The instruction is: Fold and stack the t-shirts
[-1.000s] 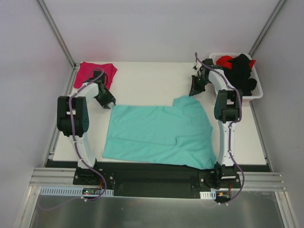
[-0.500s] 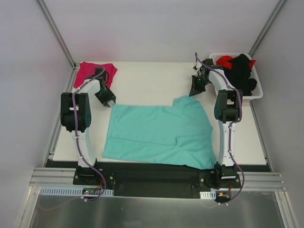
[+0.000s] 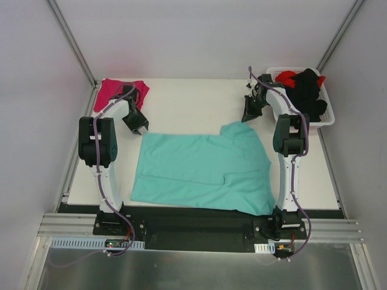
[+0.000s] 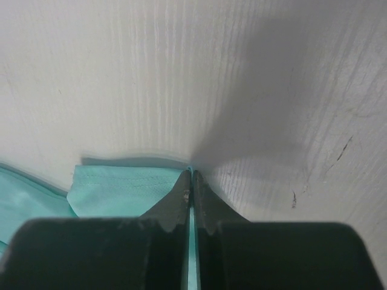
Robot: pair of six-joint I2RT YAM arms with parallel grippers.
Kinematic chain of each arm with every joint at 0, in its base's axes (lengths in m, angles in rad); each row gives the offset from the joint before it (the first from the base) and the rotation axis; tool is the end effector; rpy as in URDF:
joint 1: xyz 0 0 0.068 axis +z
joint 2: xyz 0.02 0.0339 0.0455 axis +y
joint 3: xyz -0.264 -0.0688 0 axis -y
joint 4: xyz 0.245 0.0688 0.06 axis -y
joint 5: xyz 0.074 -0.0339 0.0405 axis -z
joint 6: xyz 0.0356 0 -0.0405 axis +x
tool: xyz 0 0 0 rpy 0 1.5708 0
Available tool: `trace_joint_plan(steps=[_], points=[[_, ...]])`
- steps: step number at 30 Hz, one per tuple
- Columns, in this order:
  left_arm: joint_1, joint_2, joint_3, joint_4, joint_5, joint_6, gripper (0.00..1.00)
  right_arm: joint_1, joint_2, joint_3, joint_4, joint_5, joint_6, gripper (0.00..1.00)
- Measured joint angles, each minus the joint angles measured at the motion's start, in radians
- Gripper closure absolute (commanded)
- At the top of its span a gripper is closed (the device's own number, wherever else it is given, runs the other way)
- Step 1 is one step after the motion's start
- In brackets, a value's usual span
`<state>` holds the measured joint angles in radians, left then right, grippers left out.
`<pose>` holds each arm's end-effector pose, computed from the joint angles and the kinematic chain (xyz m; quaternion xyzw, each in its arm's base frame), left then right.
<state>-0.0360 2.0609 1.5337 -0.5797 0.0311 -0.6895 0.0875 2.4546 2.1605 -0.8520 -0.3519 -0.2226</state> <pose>0.4349 -0.0168 0.1770 -0.3089 0.9228 -0.0957 0.2095 0.5172 0.0577 0.1695 -0.1851 0.9452 0.1567 0.2186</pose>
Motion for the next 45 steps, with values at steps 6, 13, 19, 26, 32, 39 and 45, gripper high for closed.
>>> trace_joint_plan(steps=[6,13,19,26,32,39,45], points=[[-0.025,0.000,-0.011,-0.003,-0.007,-0.002,0.64,0.000,-0.004,-0.003,-0.002,0.000,0.000,0.99],[-0.037,0.000,-0.012,-0.005,-0.007,-0.010,0.96,0.000,-0.008,-0.012,-0.006,0.003,0.000,0.99],[-0.037,0.000,-0.017,-0.002,-0.010,-0.008,1.00,0.000,-0.024,-0.019,-0.007,0.004,0.000,0.99],[-0.037,-0.027,-0.060,-0.002,-0.032,-0.005,1.00,0.000,-0.055,-0.058,-0.008,0.004,0.001,0.99],[-0.037,-0.040,-0.079,-0.003,-0.041,-0.001,1.00,0.000,-0.086,-0.058,-0.009,0.004,0.003,0.99],[-0.037,-0.068,-0.098,-0.007,-0.042,0.000,1.00,0.000,-0.146,-0.054,-0.014,0.003,0.006,0.99],[-0.037,-0.097,-0.099,-0.012,-0.045,0.002,1.00,0.004,-0.179,-0.018,-0.034,-0.005,0.016,0.99]])
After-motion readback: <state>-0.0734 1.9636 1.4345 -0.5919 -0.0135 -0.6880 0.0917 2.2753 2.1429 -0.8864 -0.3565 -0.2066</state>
